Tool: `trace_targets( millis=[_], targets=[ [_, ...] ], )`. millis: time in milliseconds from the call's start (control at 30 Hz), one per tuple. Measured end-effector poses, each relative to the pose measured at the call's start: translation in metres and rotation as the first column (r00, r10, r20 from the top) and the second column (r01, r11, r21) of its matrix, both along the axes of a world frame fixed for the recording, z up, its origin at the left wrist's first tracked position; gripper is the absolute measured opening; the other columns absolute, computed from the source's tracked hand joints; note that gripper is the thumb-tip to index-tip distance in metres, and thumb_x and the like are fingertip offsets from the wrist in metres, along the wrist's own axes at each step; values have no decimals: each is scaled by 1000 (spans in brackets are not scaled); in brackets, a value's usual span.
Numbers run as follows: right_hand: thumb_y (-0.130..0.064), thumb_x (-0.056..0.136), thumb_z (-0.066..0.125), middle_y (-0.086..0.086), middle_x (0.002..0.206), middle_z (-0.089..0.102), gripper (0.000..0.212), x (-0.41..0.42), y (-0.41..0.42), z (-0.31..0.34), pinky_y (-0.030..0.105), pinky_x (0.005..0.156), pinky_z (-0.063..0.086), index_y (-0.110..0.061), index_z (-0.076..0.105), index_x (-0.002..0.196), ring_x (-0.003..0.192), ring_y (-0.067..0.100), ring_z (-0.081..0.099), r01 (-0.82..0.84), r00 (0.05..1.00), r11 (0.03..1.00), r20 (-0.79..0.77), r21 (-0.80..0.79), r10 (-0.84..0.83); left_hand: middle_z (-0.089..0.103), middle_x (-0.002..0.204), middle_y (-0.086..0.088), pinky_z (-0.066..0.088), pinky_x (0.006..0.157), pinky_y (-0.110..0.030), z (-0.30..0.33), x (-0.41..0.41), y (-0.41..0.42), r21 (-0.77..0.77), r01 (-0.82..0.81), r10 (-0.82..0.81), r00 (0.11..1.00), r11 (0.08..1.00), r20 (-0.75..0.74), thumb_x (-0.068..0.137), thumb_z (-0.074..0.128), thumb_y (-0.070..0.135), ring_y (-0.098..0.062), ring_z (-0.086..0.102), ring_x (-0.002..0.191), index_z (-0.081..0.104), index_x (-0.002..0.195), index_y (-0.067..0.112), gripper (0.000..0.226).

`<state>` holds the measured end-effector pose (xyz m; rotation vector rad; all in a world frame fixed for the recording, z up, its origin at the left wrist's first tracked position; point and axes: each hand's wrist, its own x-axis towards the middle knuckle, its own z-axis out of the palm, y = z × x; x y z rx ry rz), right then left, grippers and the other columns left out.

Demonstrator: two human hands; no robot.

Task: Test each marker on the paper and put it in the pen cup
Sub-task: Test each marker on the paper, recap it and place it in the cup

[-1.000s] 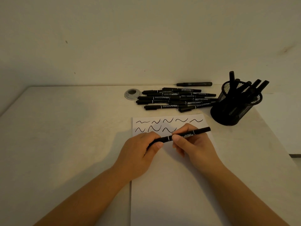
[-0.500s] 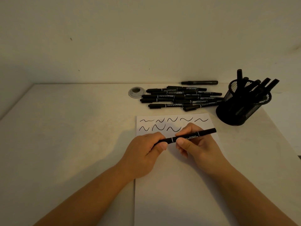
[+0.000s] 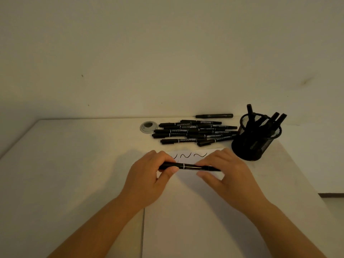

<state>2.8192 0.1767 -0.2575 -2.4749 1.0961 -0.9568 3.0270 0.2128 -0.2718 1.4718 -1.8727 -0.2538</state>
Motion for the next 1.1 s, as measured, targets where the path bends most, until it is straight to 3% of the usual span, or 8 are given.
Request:
trace_targets(
  millis=[67,200,367,467,567,867,1000,1100],
  targets=[
    [-29,74,74,-5,81,68,26,-1,-1,8,34,63,50,-19,71,98,73,17,58,-40,983,988,-181,-148,13,56,77,16,45,59,-23,15,-11,-6,-74,57,-47,991,996,125,84,41,48,0,48,69,62,90,23,34],
    [-19,74,75,0,75,68,24,-10,-10,25,29,57,48,-12,70,97,65,17,57,-55,982,965,-189,-255,7,62,80,11,40,58,-15,45,-34,-20,-189,157,-117,971,969,210,85,45,42,-3,47,75,64,95,21,30],
    [-17,80,68,-6,75,61,14,-34,-39,58,28,62,43,-13,66,94,67,15,57,282,957,955,103,-90,-273,53,67,23,35,59,-12,77,-44,-53,-161,45,-50,998,986,-29,87,50,37,6,51,67,56,107,35,21],
    [-22,86,61,-24,79,57,14,-53,-60,71,17,61,42,-22,58,100,71,-2,57,370,863,925,340,80,-375,55,72,22,39,62,-20,80,-45,-91,-21,-2,3,999,1000,54,91,50,33,4,53,69,59,104,33,16],
    [-21,88,58,-23,84,59,19,-64,-71,79,14,61,41,-29,50,103,80,-7,58,391,800,914,449,113,-398,59,88,16,42,72,-24,70,-44,-133,190,-56,16,978,980,208,92,49,31,-7,56,84,59,106,29,18],
    [-16,85,61,-17,93,55,45,-75,-86,55,23,63,50,-35,38,120,78,-5,57,476,777,864,381,165,-501,52,132,-10,41,92,-33,27,-64,-218,348,-104,-82,874,932,480,97,39,19,-25,50,115,48,130,14,34],
    [-15,87,58,-12,86,59,64,-78,-86,50,26,62,52,-49,22,127,75,3,60,481,783,866,377,135,-494,56,125,-11,43,88,-35,7,-74,-233,343,-127,-75,852,931,518,94,40,6,-26,53,108,51,126,10,34],
    [-14,91,52,-14,78,57,42,-81,-89,46,30,61,53,-36,36,123,68,4,58,475,819,876,319,89,-476,61,111,-12,42,74,-34,-5,-78,-237,294,-146,-51,819,945,572,96,40,13,-26,56,96,57,113,7,25]
  ],
)
